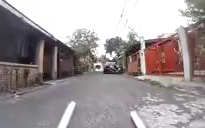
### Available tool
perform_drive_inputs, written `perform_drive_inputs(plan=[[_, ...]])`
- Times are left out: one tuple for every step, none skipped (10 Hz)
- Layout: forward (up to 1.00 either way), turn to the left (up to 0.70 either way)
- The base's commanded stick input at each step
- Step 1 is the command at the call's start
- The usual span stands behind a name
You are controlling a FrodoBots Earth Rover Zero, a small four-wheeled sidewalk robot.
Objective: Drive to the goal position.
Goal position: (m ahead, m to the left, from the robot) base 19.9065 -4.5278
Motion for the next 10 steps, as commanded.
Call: perform_drive_inputs(plan=[[0.85,0.00],[0.85,0.00],[0.85,0.00],[0.85,0.00],[0.85,0.00],[0.85,0.00],[0.85,0.00],[0.85,0.00],[0.85,0.00],[0.85,0.00]])
